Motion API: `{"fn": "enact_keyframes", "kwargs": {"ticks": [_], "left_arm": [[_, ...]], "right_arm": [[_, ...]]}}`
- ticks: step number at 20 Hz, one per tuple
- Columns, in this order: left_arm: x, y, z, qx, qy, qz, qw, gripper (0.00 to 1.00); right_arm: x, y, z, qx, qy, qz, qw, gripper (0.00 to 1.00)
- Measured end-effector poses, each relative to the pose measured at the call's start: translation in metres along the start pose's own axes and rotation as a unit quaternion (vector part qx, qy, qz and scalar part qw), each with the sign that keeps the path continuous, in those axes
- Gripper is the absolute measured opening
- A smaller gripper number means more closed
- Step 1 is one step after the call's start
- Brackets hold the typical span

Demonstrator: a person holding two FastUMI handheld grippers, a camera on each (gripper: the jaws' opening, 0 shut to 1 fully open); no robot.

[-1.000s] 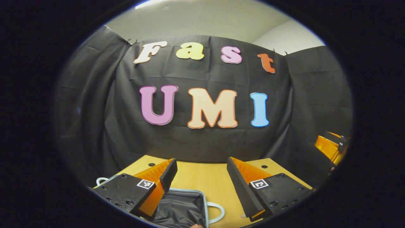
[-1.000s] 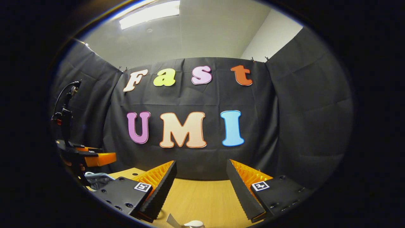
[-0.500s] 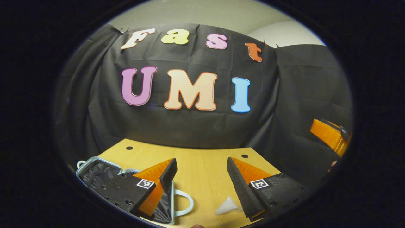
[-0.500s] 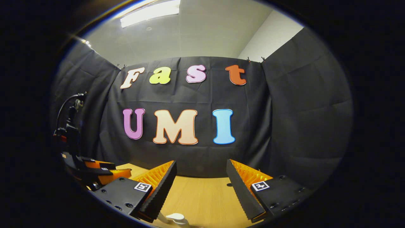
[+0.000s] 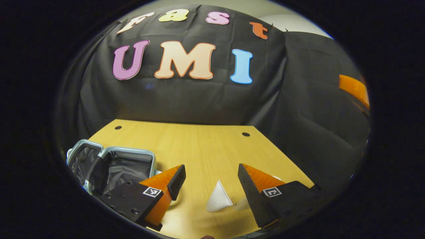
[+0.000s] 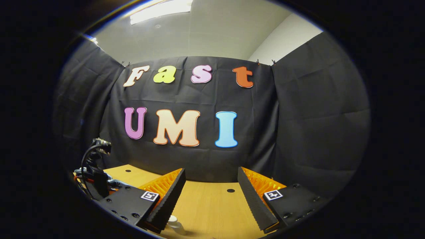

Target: First open the suitcase, pack the skin care products into it, and then close the suitcase.

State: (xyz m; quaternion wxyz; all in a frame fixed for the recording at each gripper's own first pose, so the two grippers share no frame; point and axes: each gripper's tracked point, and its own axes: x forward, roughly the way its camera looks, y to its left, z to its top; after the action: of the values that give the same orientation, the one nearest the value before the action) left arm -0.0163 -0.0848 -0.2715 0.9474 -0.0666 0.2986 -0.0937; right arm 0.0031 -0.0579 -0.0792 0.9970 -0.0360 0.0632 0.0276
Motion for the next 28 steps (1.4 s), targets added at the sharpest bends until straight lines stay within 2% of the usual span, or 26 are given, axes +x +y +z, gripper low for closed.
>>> {"fn": "enact_keyframes", "kwargs": {"ticks": [6, 11, 12, 15, 16, 17, 20, 23, 28], "left_arm": [[0.018, 0.0, -0.059, -0.012, 0.063, 0.001, 0.998, 0.95], [0.027, 0.006, -0.099, -0.019, 0.109, 0.006, 0.994, 0.94], [0.029, 0.009, -0.104, -0.02, 0.113, 0.007, 0.993, 0.96], [0.031, 0.008, -0.107, -0.018, 0.116, -0.005, 0.993, 0.75], [0.029, 0.011, -0.105, -0.01, 0.114, -0.003, 0.993, 0.55], [0.031, 0.006, -0.106, -0.01, 0.123, -0.018, 0.992, 0.35], [0.019, 0.007, -0.089, -0.009, 0.113, -0.027, 0.993, 0.28], [0.002, 0.008, -0.062, 0.002, 0.094, -0.031, 0.995, 0.28], [-0.028, 0.025, -0.02, 0.017, 0.068, -0.011, 0.997, 0.28]], "right_arm": [[-0.005, -0.008, -0.009, -0.014, 0.012, -0.006, 1.0, 0.99], [-0.009, -0.003, -0.014, -0.025, 0.02, 0.0, 0.999, 0.99], [-0.009, 0.0, -0.015, -0.027, 0.02, 0.002, 0.999, 0.99], [-0.011, 0.01, -0.02, -0.031, 0.023, 0.013, 0.999, 0.99], [-0.011, 0.014, -0.024, -0.032, 0.025, 0.017, 0.999, 0.99], [-0.009, 0.018, -0.026, -0.031, 0.027, 0.021, 0.999, 0.99], [-0.004, 0.034, -0.042, -0.025, 0.039, 0.039, 0.998, 0.99], [0.004, 0.054, -0.067, -0.018, 0.056, 0.058, 0.997, 0.99], [0.01, 0.092, -0.118, -0.005, 0.095, 0.102, 0.99, 0.99]]}}
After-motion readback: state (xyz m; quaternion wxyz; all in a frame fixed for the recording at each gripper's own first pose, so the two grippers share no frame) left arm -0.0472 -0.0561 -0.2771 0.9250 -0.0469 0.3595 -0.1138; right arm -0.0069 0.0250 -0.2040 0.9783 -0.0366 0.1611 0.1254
